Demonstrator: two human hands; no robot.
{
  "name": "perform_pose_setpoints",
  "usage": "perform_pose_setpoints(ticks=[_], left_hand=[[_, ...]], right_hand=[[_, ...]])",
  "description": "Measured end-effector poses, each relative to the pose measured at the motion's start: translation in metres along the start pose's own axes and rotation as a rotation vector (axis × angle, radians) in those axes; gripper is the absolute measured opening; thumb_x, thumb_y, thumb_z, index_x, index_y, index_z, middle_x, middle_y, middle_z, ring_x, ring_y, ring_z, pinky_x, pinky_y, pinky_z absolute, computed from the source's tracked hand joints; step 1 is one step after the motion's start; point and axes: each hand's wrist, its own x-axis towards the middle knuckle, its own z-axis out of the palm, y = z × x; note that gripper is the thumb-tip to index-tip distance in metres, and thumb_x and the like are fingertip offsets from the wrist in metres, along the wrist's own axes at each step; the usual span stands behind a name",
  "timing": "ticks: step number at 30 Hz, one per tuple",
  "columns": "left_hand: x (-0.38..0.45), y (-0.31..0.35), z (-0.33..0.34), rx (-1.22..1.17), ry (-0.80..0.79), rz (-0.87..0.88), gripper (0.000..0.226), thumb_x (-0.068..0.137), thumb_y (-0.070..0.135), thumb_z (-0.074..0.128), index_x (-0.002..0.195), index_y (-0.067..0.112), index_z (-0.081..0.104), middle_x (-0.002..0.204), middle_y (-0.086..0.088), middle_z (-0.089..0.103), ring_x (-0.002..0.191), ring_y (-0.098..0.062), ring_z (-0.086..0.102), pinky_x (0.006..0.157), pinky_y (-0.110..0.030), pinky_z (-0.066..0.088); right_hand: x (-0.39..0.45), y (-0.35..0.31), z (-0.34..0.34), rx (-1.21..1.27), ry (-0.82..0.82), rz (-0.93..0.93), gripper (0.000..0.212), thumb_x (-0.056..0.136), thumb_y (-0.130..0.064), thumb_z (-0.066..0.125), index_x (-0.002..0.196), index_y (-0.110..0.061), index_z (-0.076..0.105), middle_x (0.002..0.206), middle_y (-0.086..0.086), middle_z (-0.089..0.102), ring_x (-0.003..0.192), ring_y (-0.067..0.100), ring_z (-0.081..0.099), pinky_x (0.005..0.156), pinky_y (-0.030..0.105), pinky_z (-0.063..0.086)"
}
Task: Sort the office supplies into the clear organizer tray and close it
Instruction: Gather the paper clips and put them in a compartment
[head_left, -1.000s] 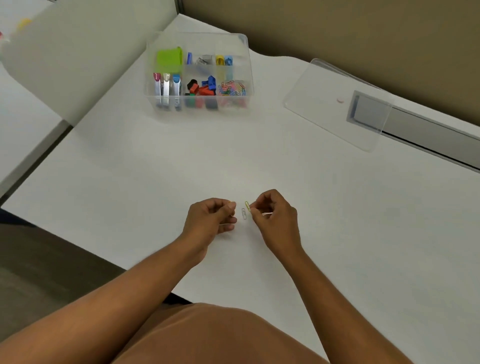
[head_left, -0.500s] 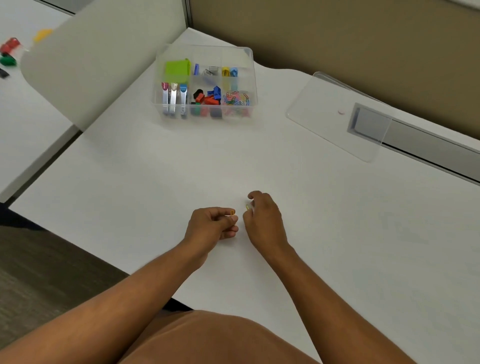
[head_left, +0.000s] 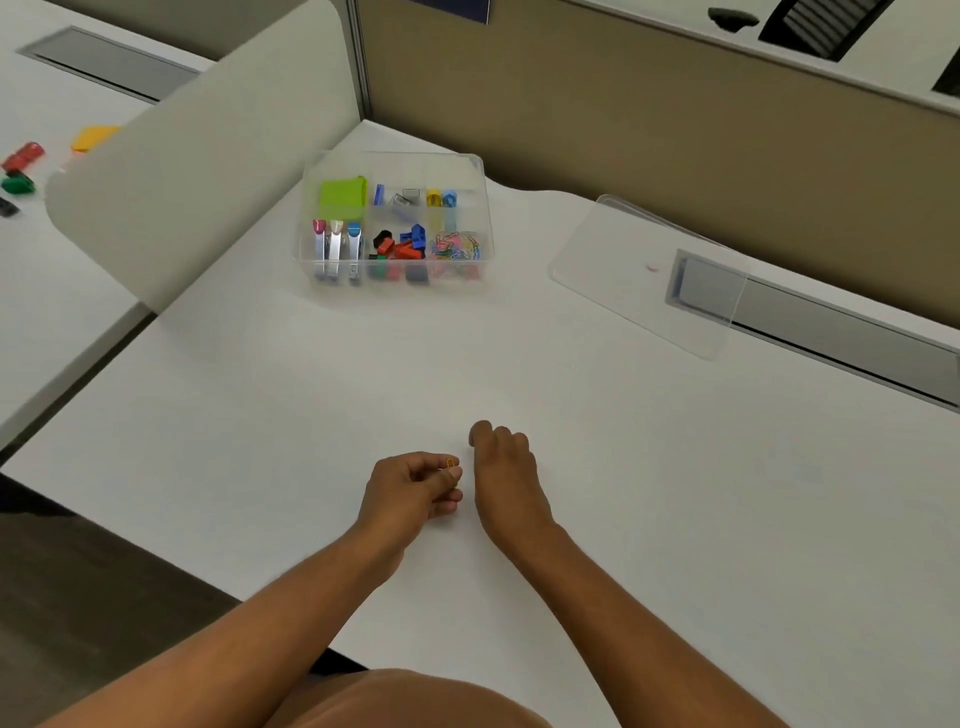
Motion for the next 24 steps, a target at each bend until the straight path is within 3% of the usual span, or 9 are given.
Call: perform_pose_setpoints(ticks=[3, 6, 9, 11, 15, 19, 24], left_hand=[[0.001, -0.002, 0.001, 0.009, -0.013, 0.006, 0.011, 0.093, 0.010, 0.075, 0.103, 0.007, 0.080, 0.093, -0.013, 0.080, 0.082, -0.025, 0.078, 0.083, -0.038, 0.065], [0.003, -0.001, 0.001, -0.008, -0.013, 0.007, 0.012, 0.094, 0.008, 0.074, 0.104, 0.006, 0.079, 0.095, -0.015, 0.080, 0.083, -0.026, 0.078, 0.084, -0.039, 0.064], [0.005, 0.006, 0.002, -0.062, -0.028, -0.007, 0.018, 0.093, 0.008, 0.076, 0.110, 0.006, 0.076, 0.092, -0.016, 0.079, 0.084, -0.026, 0.078, 0.082, -0.035, 0.064], [0.008, 0.014, 0.001, -0.127, -0.087, -0.037, 0.023, 0.092, 0.009, 0.076, 0.115, 0.006, 0.074, 0.089, -0.015, 0.078, 0.083, -0.025, 0.077, 0.081, -0.033, 0.063], [0.016, 0.036, -0.004, -0.153, -0.248, -0.060, 0.018, 0.094, 0.012, 0.073, 0.109, 0.005, 0.080, 0.095, -0.014, 0.076, 0.083, -0.019, 0.071, 0.083, -0.031, 0.061], [0.022, 0.059, -0.006, -0.090, -0.336, -0.022, 0.019, 0.097, 0.016, 0.071, 0.107, 0.006, 0.081, 0.093, -0.009, 0.075, 0.082, -0.016, 0.068, 0.082, -0.028, 0.058], [0.030, 0.076, -0.007, -0.113, -0.281, -0.003, 0.014, 0.094, 0.017, 0.074, 0.098, 0.007, 0.082, 0.093, -0.009, 0.076, 0.083, -0.018, 0.069, 0.083, -0.032, 0.059]], right_hand=[[0.000, -0.001, 0.004, -0.063, -0.031, -0.063, 0.046, 0.083, 0.007, 0.053, 0.124, -0.013, 0.044, 0.110, 0.009, 0.050, 0.097, 0.025, 0.046, 0.070, 0.033, 0.039], [-0.002, 0.004, 0.005, 0.043, -0.022, -0.072, 0.042, 0.083, 0.005, 0.051, 0.117, -0.018, 0.045, 0.107, 0.004, 0.048, 0.093, 0.021, 0.045, 0.069, 0.033, 0.047], [-0.005, 0.005, -0.006, 0.541, 0.002, 0.120, 0.026, 0.093, -0.002, 0.046, 0.107, -0.024, 0.047, 0.099, -0.002, 0.055, 0.086, 0.014, 0.052, 0.069, 0.027, 0.049], [-0.006, 0.001, -0.017, 0.877, -0.001, 0.257, 0.018, 0.097, -0.010, 0.053, 0.101, -0.027, 0.050, 0.098, -0.002, 0.063, 0.084, 0.015, 0.061, 0.072, 0.031, 0.054], [-0.004, -0.003, -0.040, 1.231, -0.016, 0.371, 0.014, 0.093, -0.015, 0.065, 0.096, -0.024, 0.054, 0.103, 0.002, 0.069, 0.084, 0.014, 0.066, 0.083, 0.036, 0.058], [0.006, -0.004, -0.061, 1.314, 0.009, 0.347, 0.017, 0.090, -0.016, 0.072, 0.093, -0.021, 0.056, 0.101, 0.004, 0.072, 0.085, 0.016, 0.071, 0.086, 0.035, 0.061], [0.021, -0.010, -0.079, 1.302, 0.074, 0.288, 0.017, 0.089, -0.006, 0.073, 0.100, -0.007, 0.060, 0.092, 0.009, 0.073, 0.076, 0.018, 0.071, 0.077, 0.029, 0.060]])
